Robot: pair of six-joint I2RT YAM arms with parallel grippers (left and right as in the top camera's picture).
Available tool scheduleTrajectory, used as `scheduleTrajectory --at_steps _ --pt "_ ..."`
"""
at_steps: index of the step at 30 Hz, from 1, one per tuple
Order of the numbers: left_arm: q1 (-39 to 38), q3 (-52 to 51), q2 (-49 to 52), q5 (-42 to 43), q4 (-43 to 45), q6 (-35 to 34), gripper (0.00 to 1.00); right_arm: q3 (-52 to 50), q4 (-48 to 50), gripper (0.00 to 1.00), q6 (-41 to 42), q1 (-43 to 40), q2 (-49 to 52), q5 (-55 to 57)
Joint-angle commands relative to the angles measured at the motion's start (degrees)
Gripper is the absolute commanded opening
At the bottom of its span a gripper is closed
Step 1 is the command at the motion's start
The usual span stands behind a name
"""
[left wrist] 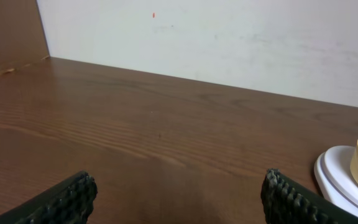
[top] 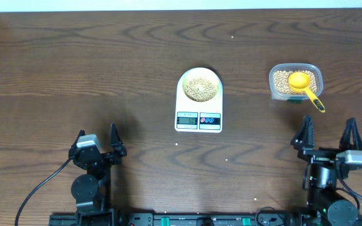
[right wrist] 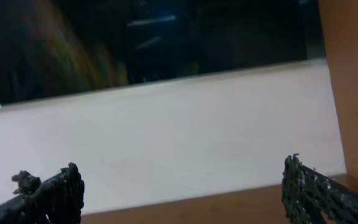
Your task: Scoop item into bowl and weigh 50g on scale
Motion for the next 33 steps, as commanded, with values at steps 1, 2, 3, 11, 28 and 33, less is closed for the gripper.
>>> scheduleTrajectory --at_steps 1,2,3,11,28,33 --pt "0.28 -0.83 -0.28 -1.18 -2.36 0.74 0.87 -0.13 -2.47 0.99 -1.90 0.44 -0.48 1.07" --pt "0.28 -0.83 -0.28 -1.18 -2.36 0.74 0.87 -0.13 -3.96 0.99 -2.51 0.44 -0.48 1.03" --pt "0.28 -0.83 -0.28 -1.18 -2.36 0.74 0.87 -0.13 -4.61 0.99 -2.51 0.44 -0.48 1.05" --pt "0.28 -0.83 -0.28 -1.18 -2.36 0.74 0.87 -0.13 -17.38 0.99 -5.49 0.44 -0.48 0.98" --pt "0.28 -0.83 -0.28 -1.18 -2.36 0.74 0.87 -0.13 -27.02 0.99 -11.52 0.44 -0.48 0.31" --pt "0.28 -0.83 -0.28 -1.18 -2.36 0.74 0.87 -0.15 -27.17 0.99 -13.62 -0.68 -0.48 -0.70"
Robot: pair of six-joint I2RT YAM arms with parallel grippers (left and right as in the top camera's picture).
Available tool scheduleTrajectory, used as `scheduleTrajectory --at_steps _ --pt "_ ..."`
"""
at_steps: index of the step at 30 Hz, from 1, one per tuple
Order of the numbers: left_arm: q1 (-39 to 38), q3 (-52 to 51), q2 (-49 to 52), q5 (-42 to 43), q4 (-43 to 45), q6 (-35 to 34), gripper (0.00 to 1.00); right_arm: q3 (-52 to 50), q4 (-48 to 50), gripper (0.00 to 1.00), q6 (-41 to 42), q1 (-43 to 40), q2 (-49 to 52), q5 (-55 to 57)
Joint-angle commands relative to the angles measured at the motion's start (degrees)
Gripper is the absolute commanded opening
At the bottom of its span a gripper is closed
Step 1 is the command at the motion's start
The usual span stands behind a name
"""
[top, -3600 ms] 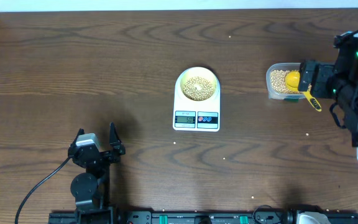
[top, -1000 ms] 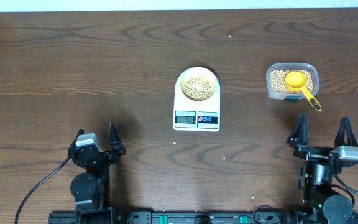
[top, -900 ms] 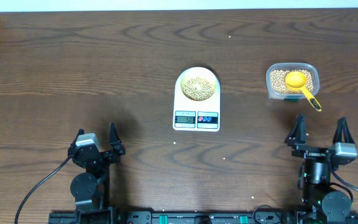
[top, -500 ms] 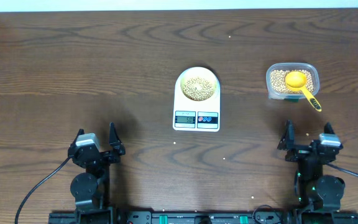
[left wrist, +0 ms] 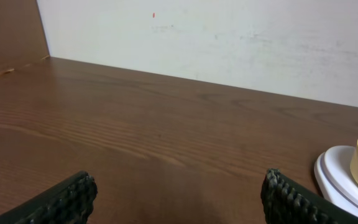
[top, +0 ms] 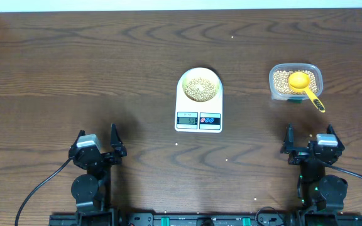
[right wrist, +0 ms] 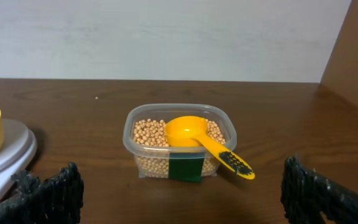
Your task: Scoop item into bowl and weigh 50g on scale
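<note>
A yellow bowl [top: 200, 86] holding beans stands on the white scale [top: 198, 119] at the table's middle; its display is lit, digits too small to read. A clear tub [top: 296, 81] of beans is at the right, with the yellow scoop [top: 305, 85] resting in it, handle over the front rim. In the right wrist view the tub [right wrist: 179, 142] and scoop [right wrist: 194, 138] lie straight ahead. My right gripper [top: 308, 145] sits open near the front edge, well short of the tub. My left gripper [top: 96, 141] is open at the front left, nothing between its fingers.
A wall [left wrist: 229, 43] runs along the table's far edge. A brown panel [right wrist: 353, 56] stands at the right side, another [left wrist: 11, 31] at the left. Dark wooden table [top: 74, 63] spreads around the scale.
My right gripper was tilted up, its camera facing the wall and dark room; now it has drawn back and levelled, facing the tub. Left arm, scale, bowl and scoop have not moved.
</note>
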Motion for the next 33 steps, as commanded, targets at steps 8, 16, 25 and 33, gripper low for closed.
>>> scheduleTrajectory --at_steps 8,16,25,33 --pt "0.28 -0.87 -0.28 -1.16 -2.32 0.74 0.87 -0.09 -0.66 0.99 -2.49 -3.32 -0.37 -2.32" --pt "0.28 -0.87 -0.28 -1.16 -2.32 0.74 0.87 -0.09 -0.70 0.99 -0.55 -3.61 -0.37 -2.95" --pt "0.28 -0.87 -0.28 -1.16 -2.32 0.74 0.87 -0.09 -0.57 0.99 -0.59 -3.45 -0.37 -2.84" --pt "0.28 -0.87 -0.28 -1.16 -2.32 0.74 0.87 -0.09 -0.48 0.99 -0.57 -3.45 -0.37 -2.91"
